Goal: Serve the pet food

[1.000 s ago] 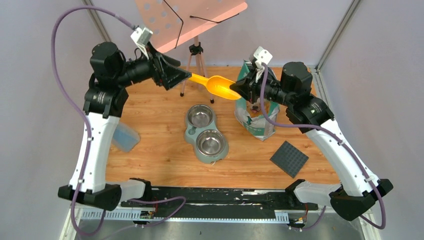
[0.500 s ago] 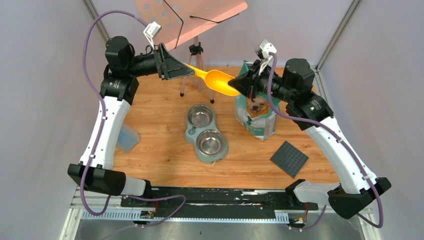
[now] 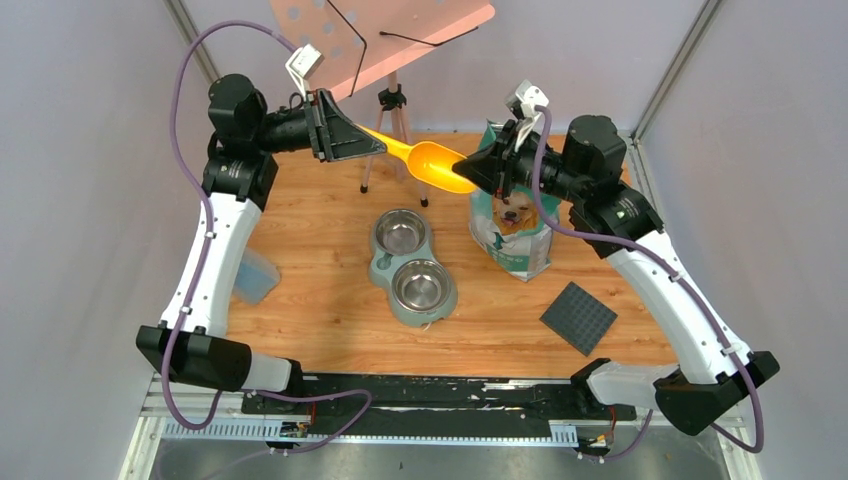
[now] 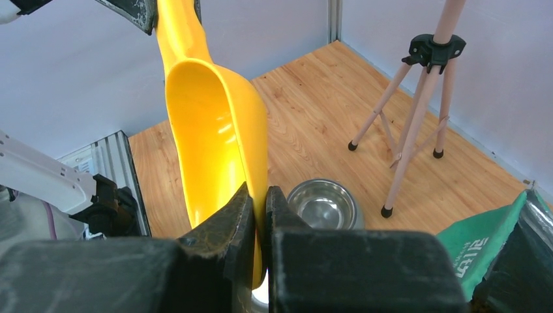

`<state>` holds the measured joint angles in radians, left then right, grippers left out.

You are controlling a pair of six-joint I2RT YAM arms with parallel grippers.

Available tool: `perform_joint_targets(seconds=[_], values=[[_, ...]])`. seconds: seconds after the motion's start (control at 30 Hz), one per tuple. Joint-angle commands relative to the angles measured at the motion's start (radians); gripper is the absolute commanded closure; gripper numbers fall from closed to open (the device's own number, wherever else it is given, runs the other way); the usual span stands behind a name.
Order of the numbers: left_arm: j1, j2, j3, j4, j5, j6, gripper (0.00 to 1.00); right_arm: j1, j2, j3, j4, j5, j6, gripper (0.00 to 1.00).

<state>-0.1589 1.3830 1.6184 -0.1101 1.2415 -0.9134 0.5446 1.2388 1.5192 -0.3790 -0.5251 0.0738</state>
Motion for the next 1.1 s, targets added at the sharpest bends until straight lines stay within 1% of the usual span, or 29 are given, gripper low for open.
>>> perform_joint_targets(seconds=[0.0, 0.03, 0.07, 0.17, 0.2, 0.23, 0.3, 0.33, 0.37, 0.4, 0.43, 0.47, 0.5, 0.53, 0.57, 0.6, 0.63, 0.7, 0.93, 1.07], values=[[0.002, -0.025, -0.035, 0.070, 0.031, 0.052, 1.00, 0.007, 0.019, -0.012, 0.014, -0.041, -0.029, 0.92], [0.002, -0.028, -0.041, 0.067, 0.040, 0.059, 1.00, 0.007, 0.020, -0.016, 0.015, -0.046, -0.033, 0.82], [0.002, -0.028, -0.053, 0.065, 0.043, 0.061, 1.00, 0.006, 0.022, -0.019, 0.014, -0.050, -0.035, 0.78], [0.001, -0.040, -0.077, 0.058, 0.048, 0.071, 1.00, 0.007, 0.040, -0.014, 0.020, -0.055, -0.036, 0.73], [0.001, -0.045, -0.088, 0.057, 0.047, 0.072, 1.00, 0.012, 0.048, -0.013, 0.027, -0.048, -0.038, 0.69], [0.000, -0.047, -0.091, 0.055, 0.046, 0.074, 1.00, 0.021, 0.058, -0.008, 0.029, -0.025, -0.042, 0.67], [-0.001, -0.050, -0.098, 0.050, 0.048, 0.076, 1.00, 0.042, 0.080, 0.007, 0.031, 0.028, -0.063, 0.67], [-0.001, -0.050, -0.095, 0.048, 0.048, 0.077, 1.00, 0.048, 0.092, 0.014, 0.033, 0.035, -0.067, 0.67], [-0.002, -0.049, -0.094, 0.041, 0.049, 0.077, 1.00, 0.053, 0.100, 0.023, 0.034, 0.036, -0.069, 0.69], [-0.003, -0.050, -0.089, 0.038, 0.046, 0.079, 1.00, 0.060, 0.110, 0.029, 0.035, 0.038, -0.068, 0.77], [-0.003, -0.050, -0.087, 0.032, 0.043, 0.080, 1.00, 0.067, 0.117, 0.036, 0.035, 0.045, -0.069, 0.89], [-0.004, -0.053, -0.086, 0.028, 0.027, 0.084, 0.99, 0.073, 0.122, 0.039, 0.037, 0.052, -0.068, 0.99], [-0.004, -0.056, -0.087, 0.020, 0.013, 0.089, 0.92, 0.077, 0.126, 0.038, 0.042, 0.053, -0.055, 1.00], [-0.004, -0.065, -0.089, 0.017, -0.019, 0.106, 0.73, 0.078, 0.126, 0.036, 0.050, 0.050, -0.022, 1.00], [-0.004, -0.071, -0.095, 0.016, -0.038, 0.117, 0.64, 0.078, 0.125, 0.032, 0.057, 0.047, 0.005, 1.00], [-0.004, -0.078, -0.098, 0.008, -0.072, 0.152, 0.52, 0.078, 0.124, 0.029, 0.062, 0.048, 0.030, 1.00], [-0.005, -0.080, -0.106, -0.014, -0.086, 0.169, 0.48, 0.078, 0.123, 0.026, 0.066, 0.055, 0.054, 1.00], [-0.005, -0.079, -0.126, -0.016, -0.089, 0.184, 0.46, 0.078, 0.123, 0.022, 0.068, 0.053, 0.082, 1.00], [-0.011, -0.070, -0.170, 0.017, -0.048, 0.136, 0.49, 0.078, 0.124, 0.016, 0.069, 0.059, 0.090, 1.00], [-0.013, -0.067, -0.177, 0.023, -0.053, 0.115, 0.47, 0.078, 0.133, 0.017, 0.070, 0.053, 0.091, 1.00]])
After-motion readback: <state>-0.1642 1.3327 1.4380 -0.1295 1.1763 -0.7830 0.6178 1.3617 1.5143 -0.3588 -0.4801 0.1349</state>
